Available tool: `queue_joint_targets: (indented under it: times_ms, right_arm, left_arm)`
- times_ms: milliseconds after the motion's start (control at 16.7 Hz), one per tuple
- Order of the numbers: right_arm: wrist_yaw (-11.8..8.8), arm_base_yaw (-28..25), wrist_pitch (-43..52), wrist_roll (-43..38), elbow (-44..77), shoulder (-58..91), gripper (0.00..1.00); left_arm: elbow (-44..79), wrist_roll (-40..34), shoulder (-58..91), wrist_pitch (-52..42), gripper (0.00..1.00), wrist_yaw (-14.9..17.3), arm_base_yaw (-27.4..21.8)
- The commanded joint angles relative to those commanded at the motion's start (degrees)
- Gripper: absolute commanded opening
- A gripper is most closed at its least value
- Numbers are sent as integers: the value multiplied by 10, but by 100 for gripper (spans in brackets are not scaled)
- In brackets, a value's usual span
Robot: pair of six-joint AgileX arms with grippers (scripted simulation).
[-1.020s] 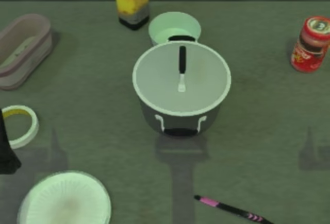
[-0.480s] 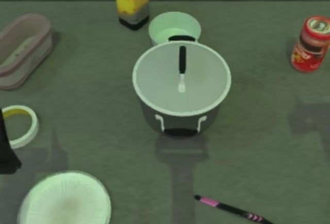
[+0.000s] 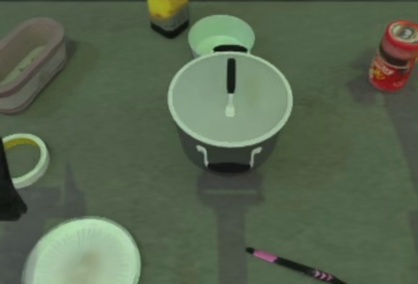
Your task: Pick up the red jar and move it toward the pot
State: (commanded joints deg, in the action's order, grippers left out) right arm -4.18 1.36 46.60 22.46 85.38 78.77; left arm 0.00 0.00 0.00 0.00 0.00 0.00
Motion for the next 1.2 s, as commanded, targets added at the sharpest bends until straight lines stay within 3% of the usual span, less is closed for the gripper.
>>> queue_joint_targets:
  times_ms: [420, 720, 960, 1200]
  right_arm:
    - [-26, 4, 251, 136, 412, 429, 100]
    - [-39, 6, 378, 212, 654, 659, 100]
    - [-44, 8, 430, 248, 776, 766, 100]
    - [-45, 8, 442, 256, 810, 793, 100]
  left_arm:
    - [0, 0, 0, 0, 100, 0, 0]
    - [0, 0, 0, 0, 100, 0, 0]
    - [0, 0, 0, 0, 100, 0, 0]
    - [0, 0, 0, 0, 100, 0, 0]
